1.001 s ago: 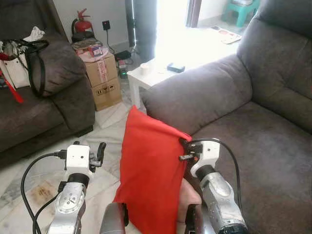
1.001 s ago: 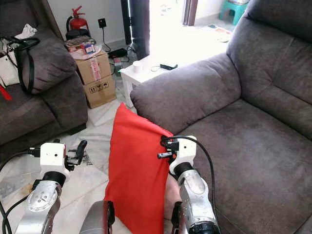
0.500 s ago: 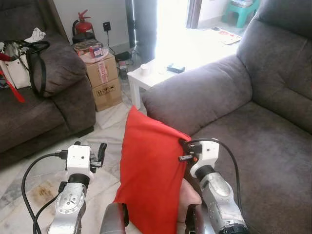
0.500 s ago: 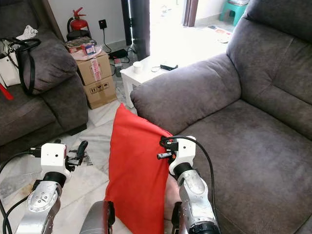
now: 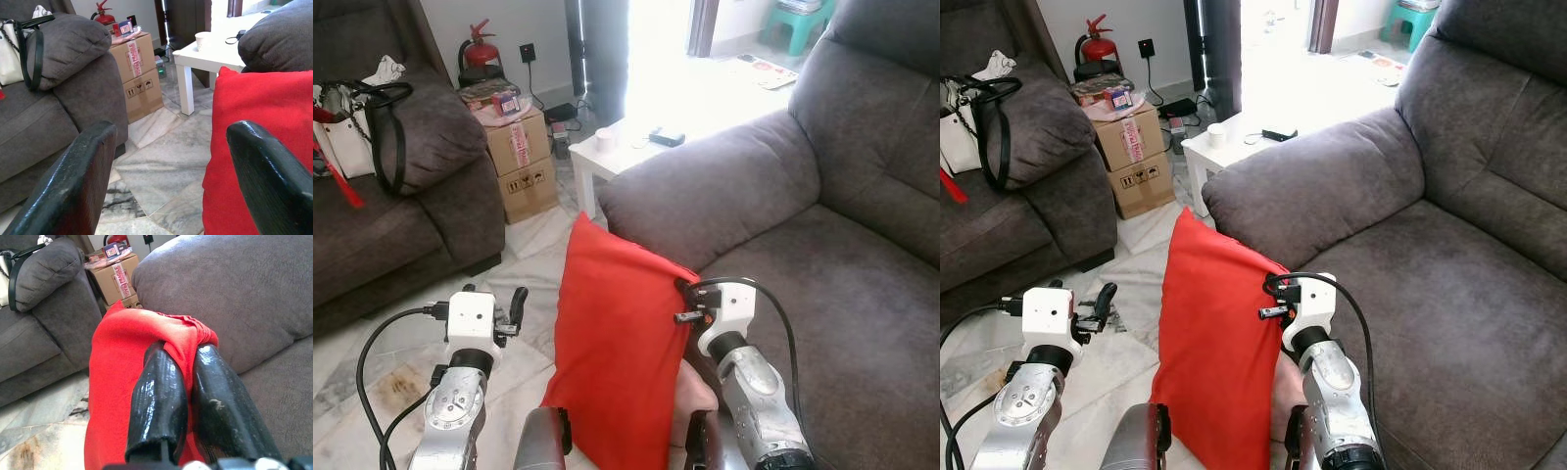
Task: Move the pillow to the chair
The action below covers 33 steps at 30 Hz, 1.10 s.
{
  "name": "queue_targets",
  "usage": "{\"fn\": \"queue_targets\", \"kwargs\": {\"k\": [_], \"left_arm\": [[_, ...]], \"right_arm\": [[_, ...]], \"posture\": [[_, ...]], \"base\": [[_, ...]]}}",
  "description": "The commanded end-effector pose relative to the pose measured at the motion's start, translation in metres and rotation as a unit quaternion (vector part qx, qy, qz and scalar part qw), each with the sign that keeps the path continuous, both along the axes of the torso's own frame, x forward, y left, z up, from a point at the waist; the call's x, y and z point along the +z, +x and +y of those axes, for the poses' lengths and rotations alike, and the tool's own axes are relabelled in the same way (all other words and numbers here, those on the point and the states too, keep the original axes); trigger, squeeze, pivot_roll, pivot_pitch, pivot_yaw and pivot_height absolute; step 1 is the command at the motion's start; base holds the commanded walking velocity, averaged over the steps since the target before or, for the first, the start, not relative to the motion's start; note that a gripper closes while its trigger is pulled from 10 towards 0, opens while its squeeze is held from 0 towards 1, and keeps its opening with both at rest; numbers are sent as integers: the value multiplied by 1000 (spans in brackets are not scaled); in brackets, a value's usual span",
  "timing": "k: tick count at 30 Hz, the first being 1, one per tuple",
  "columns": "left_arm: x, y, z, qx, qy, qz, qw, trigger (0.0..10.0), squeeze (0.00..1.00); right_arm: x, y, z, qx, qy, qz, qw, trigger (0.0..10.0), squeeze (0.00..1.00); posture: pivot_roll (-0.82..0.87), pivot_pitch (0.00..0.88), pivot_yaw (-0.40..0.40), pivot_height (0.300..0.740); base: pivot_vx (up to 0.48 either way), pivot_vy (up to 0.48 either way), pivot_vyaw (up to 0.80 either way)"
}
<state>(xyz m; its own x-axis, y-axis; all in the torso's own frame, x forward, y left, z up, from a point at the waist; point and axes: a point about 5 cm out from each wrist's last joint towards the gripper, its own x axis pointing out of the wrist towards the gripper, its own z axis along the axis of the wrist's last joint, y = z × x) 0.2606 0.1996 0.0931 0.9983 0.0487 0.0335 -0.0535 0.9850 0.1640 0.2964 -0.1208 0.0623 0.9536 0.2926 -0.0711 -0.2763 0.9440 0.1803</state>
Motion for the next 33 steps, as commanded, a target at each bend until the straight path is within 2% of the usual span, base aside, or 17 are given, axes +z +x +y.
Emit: {"fn": "queue_targets", "kwargs": {"k": [1,11,33], "left_arm": [[1,-1,-1,-4,1,0,1000,10000,0],[0,-1,-1,-7,0,2,1000,10000,0],[-1,0,-4,-12,-3,5,1000,10000,0]], "right_arm": [[35,14,-1,-10,12,-74,997,10000,0],[34,14,3,-5,17,-73,997,10000,0],[34,15,5,-3,17,-71,997,10000,0]], "posture": [[102,30,4,593],[102,31,6,593],[103,29,5,711]], "base": [[0,0,0],[0,0,0],[0,0,0]]}}
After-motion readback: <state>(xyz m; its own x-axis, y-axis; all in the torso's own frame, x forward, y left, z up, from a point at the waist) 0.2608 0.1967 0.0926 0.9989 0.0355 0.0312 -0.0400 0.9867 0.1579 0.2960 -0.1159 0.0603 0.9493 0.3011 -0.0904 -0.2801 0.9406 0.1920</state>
